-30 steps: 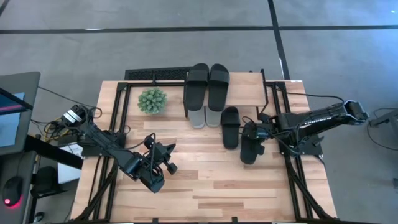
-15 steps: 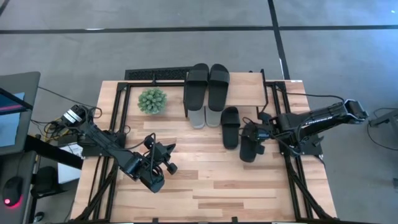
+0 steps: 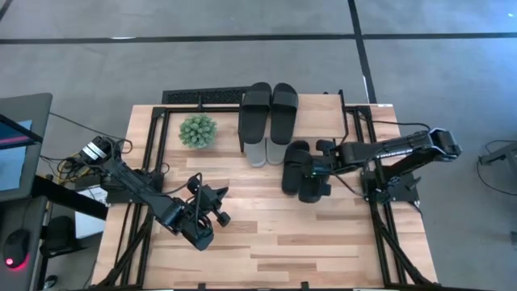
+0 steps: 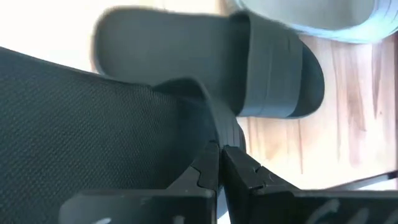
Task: Pick and place slides into the shelf
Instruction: Put the black slide under the shelf
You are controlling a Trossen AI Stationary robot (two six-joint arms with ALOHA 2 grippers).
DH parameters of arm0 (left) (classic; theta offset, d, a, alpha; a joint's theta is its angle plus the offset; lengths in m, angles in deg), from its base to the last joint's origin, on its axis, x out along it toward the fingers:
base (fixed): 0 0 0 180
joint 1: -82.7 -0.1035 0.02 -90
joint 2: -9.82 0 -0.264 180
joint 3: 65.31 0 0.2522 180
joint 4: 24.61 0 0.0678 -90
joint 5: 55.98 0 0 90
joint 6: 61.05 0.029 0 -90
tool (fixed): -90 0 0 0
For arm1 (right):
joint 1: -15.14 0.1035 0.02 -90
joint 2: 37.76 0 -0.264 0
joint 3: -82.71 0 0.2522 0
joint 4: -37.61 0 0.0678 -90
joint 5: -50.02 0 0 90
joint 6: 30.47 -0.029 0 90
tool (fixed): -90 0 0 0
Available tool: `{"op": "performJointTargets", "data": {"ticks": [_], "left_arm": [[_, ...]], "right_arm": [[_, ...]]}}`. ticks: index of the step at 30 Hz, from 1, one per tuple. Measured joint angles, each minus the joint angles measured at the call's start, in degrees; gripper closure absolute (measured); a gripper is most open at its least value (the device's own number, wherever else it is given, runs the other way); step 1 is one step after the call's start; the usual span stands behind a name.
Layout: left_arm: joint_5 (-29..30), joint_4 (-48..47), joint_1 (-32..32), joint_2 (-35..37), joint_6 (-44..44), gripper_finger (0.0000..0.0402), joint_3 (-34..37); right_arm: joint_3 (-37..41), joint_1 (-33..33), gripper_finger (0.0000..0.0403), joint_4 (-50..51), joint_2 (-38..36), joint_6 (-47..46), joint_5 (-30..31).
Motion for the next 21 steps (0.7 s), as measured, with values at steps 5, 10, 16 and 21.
{"op": "performJointTargets", "data": {"ticks": [5, 10, 16, 21], "left_arm": [[-0.2, 1.7, 0.3, 0.0, -0.2, 0.0401, 0.0], [-0.1, 2.5, 0.3, 0.0, 0.5, 0.0401, 0.0], [-0.1, 2.5, 0.3, 0.0, 0.7, 0.0401, 0.0], [0.3, 2.6, 0.3, 0.0, 0.7, 0.0401, 0.0]], "right_arm": [[0.6, -2.3, 0.0403, -0.4, 1.1, 6.3, 0.2], [0.9, -3.8, 0.0403, -1.8, 1.1, 12.8, 0.2], [1.0, -3.9, 0.0403, -1.4, 1.1, 17.7, 3.0], [1.8, -5.2, 0.0403, -1.6, 1.0, 18.7, 3.2]]}}
